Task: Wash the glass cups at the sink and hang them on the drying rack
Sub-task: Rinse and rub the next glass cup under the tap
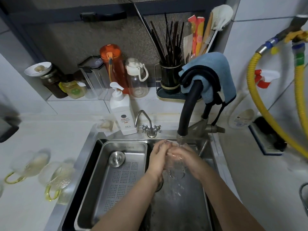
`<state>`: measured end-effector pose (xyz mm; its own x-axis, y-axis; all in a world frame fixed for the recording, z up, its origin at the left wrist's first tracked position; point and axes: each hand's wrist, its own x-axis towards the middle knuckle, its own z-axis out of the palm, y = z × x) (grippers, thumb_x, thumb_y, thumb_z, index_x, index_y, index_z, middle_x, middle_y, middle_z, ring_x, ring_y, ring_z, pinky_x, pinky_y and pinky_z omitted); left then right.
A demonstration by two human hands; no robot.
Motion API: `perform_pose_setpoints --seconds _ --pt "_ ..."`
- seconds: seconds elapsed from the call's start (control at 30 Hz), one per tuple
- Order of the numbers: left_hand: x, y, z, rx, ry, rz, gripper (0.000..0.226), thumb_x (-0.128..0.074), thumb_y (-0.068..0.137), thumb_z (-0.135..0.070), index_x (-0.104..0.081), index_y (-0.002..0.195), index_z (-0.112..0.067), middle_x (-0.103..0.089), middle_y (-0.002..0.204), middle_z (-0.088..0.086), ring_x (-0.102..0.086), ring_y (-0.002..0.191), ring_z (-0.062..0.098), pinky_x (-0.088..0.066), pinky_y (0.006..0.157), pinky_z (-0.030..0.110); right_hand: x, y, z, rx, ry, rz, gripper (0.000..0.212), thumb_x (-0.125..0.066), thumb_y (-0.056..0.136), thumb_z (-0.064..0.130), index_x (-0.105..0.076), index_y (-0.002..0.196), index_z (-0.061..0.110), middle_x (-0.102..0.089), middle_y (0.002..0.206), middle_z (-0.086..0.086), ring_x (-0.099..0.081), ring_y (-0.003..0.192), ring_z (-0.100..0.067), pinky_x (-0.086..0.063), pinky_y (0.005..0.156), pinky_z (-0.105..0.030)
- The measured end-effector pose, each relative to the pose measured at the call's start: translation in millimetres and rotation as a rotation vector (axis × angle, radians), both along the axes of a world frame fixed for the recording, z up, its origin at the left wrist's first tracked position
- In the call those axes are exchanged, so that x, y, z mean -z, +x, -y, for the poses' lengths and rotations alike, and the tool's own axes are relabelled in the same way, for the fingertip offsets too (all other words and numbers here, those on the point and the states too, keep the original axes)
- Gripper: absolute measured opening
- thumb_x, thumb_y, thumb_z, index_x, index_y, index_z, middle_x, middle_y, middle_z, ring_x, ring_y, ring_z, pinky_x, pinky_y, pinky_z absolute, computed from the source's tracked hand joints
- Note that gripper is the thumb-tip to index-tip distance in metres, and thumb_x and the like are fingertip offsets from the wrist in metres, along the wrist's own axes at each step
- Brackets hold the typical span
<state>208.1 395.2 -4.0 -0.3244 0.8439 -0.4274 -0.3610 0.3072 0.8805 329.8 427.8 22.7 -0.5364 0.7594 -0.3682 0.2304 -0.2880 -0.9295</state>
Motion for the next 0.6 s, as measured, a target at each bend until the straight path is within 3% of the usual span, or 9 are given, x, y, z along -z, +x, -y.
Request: perform_pose_setpoints --seconds 0.07,0.13,0.23,0.3,0.37,0.4,0.47,0.53,0.6 --pt "-2 -4 -1 0.012 0.014 0.002 0.013 -0.063 0.089 -0.025 -0.068 0.100 -0.020 -0.070 0.088 0.002 -0.067 0.074 0.013 -0.054 0.065 0.029 0 0 -1 0.012 -0.008 -0.082 0.048 -0.072 0.068 0.044 -0.070 0.109 0.018 -0.068 0.117 -0.011 -0.063 0.112 -0.026 -0.042 0.105 -0.053" --pt "-4 -10 -3 0.031 0.022 -0.011 0.009 -0.064 0.088 -0.025 -0.069 0.095 -0.024 -0.070 0.086 0.001 -0.066 0.074 0.013 -0.052 0.069 0.031 -6 -2 4 -0.032 0.005 -0.184 0.032 -0.067 0.083 0.028 -0.069 0.110 0.011 -0.069 0.115 -0.014 -0.064 0.110 -0.024 -0.046 0.104 -0.043" --pt "-9 -13 -8 0.048 0.013 -0.007 0.018 -0.066 0.086 -0.027 -0.069 0.102 -0.018 -0.072 0.089 0.006 -0.068 0.074 0.016 -0.056 0.063 0.032 -10 0 6 -0.071 0.140 -0.157 0.022 -0.052 0.097 0.020 -0.068 0.113 0.018 -0.071 0.112 -0.005 -0.066 0.109 -0.017 -0.049 0.101 -0.035" --pt "-13 -14 -12 0.030 0.001 0.019 0.016 -0.067 0.085 -0.026 -0.069 0.098 -0.017 -0.069 0.087 0.012 -0.066 0.066 0.020 -0.056 0.059 0.030 -13 0 5 -0.093 0.283 -0.011 0.032 -0.050 0.095 0.043 -0.069 0.108 0.021 -0.073 0.104 -0.005 -0.068 0.100 -0.018 -0.050 0.098 -0.042" --pt "-16 -13 -15 -0.004 -0.030 0.076 0.013 -0.066 0.084 -0.024 -0.067 0.091 -0.013 -0.065 0.078 0.012 -0.060 0.053 0.020 -0.054 0.052 0.027 -10 2 1 -0.122 0.378 0.141 0.061 -0.042 0.080 0.075 -0.071 0.097 0.025 -0.072 0.092 -0.014 -0.069 0.089 -0.030 -0.051 0.090 -0.054" --pt "-17 -12 -16 -0.018 -0.040 0.112 0.015 -0.065 0.083 -0.025 -0.066 0.088 -0.011 -0.063 0.072 0.012 -0.057 0.047 0.019 -0.053 0.049 0.026 -7 2 -3 -0.121 0.381 0.171 0.066 -0.040 0.077 0.082 -0.072 0.096 0.027 -0.071 0.090 -0.018 -0.069 0.087 -0.035 -0.052 0.087 -0.056" --pt "-17 -11 -17 -0.043 -0.066 0.117 0.016 -0.062 0.083 -0.029 -0.064 0.082 -0.013 -0.062 0.068 0.010 -0.056 0.047 0.021 -0.052 0.049 0.027 -8 -2 -8 -0.106 0.329 0.154 0.048 -0.047 0.086 0.067 -0.070 0.102 0.029 -0.074 0.096 -0.010 -0.071 0.091 -0.026 -0.053 0.091 -0.050" --pt "-17 -12 -18 -0.055 -0.096 0.075 0.018 -0.059 0.086 -0.031 -0.063 0.082 -0.014 -0.061 0.071 0.011 -0.058 0.054 0.022 -0.052 0.053 0.029 -13 -5 -8 -0.198 0.271 0.092 0.024 -0.056 0.095 0.032 -0.060 0.117 0.024 -0.069 0.111 0.006 -0.067 0.098 -0.004 -0.053 0.094 -0.029" --pt "-17 -16 -19 -0.038 -0.129 0.035 0.019 -0.058 0.086 -0.033 -0.061 0.083 -0.015 -0.058 0.070 0.009 -0.056 0.052 0.021 -0.051 0.056 0.030 -10 -1 -4 -0.294 0.326 0.098 0.024 -0.056 0.095 0.015 -0.054 0.119 0.018 -0.064 0.110 0.014 -0.063 0.097 0.006 -0.051 0.087 -0.016"
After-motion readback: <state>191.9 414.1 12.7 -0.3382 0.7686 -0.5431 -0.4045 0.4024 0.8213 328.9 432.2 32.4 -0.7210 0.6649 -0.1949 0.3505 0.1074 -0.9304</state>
